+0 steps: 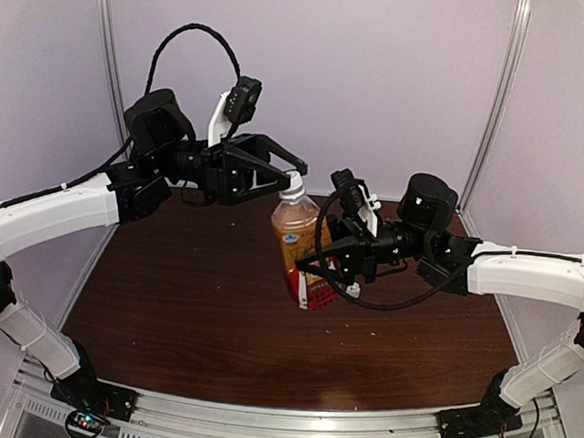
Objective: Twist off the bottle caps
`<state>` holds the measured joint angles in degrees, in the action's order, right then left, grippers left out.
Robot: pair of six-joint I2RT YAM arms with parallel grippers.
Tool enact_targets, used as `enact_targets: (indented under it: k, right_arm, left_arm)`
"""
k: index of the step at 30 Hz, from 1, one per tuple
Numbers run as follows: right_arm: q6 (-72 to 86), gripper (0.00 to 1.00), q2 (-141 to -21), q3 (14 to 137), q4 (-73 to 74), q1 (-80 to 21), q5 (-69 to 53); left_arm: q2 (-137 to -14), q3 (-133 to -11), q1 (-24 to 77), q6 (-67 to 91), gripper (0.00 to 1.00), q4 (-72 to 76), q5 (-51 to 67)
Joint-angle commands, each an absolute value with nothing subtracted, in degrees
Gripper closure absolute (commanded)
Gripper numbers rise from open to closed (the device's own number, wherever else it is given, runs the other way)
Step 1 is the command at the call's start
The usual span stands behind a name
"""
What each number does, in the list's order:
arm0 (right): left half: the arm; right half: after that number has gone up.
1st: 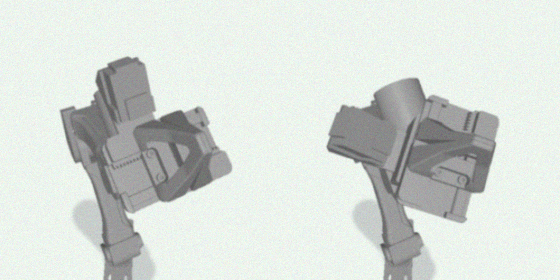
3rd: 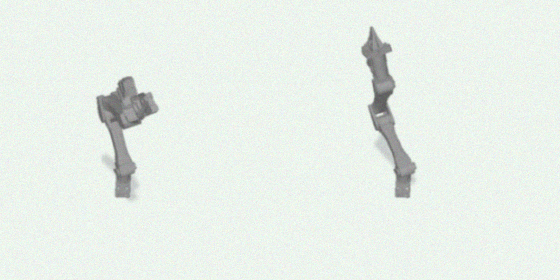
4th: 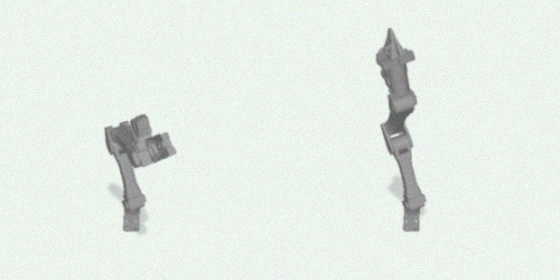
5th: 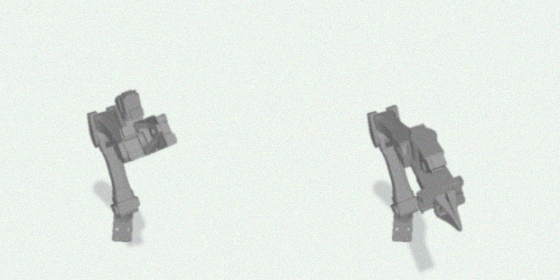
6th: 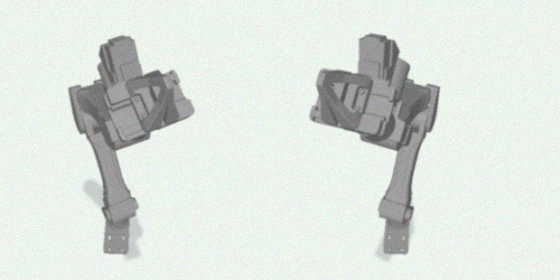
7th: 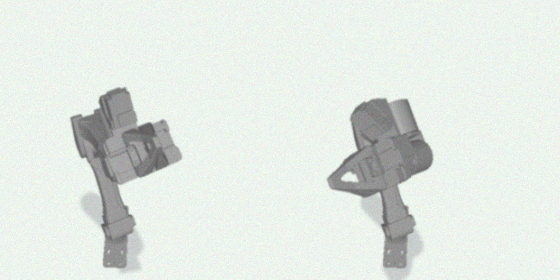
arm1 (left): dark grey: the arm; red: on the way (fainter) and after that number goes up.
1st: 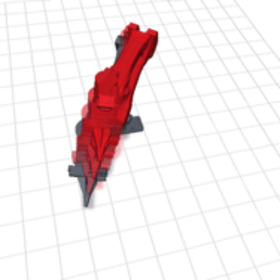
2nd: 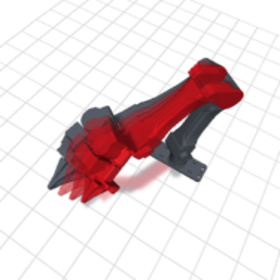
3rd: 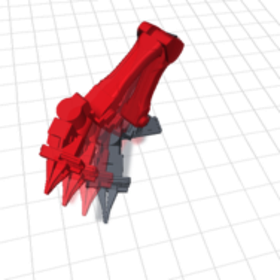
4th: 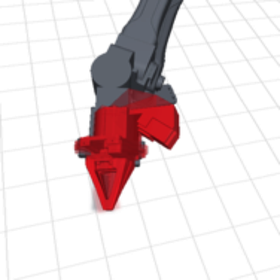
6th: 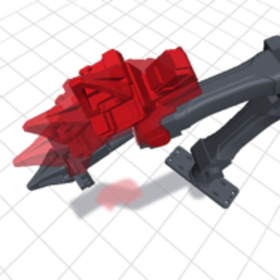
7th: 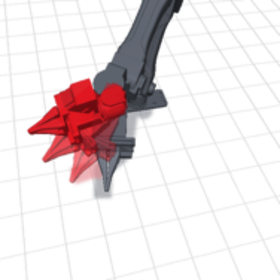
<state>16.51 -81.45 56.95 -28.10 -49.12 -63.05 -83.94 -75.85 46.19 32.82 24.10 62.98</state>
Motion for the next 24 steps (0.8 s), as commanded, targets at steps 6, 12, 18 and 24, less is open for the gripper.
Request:
enact_targets:
  k: [6, 12, 18, 24]
  right_arm:
    - [15.97, 0.58, -81.31, 57.26, -28.05, -48.87, -62.92]
    - [15.56, 0.58, -81.23, 57.39, -27.36, -48.71, -62.73]
    - [15.4, 0.58, -81.14, 57.4, -27.07, -48.56, -62.58]
    - [15.36, 0.58, -81.08, 57.31, -26.9, -48.3, -62.43]
  left_arm:
    - [-84.45, -75.03, 45.87, 34.17, 0.51, 28.79, 64.23]
    - [-84.54, -74.71, 45.88, 34.36, 0.52, 29.26, 64.23]
    - [-84.98, -74.4, 45.88, 34.36, 0.55, 29.18, 64.5]
    - [-85.0, -73.77, 45.88, 34.37, 0.56, 29.59, 64.85]
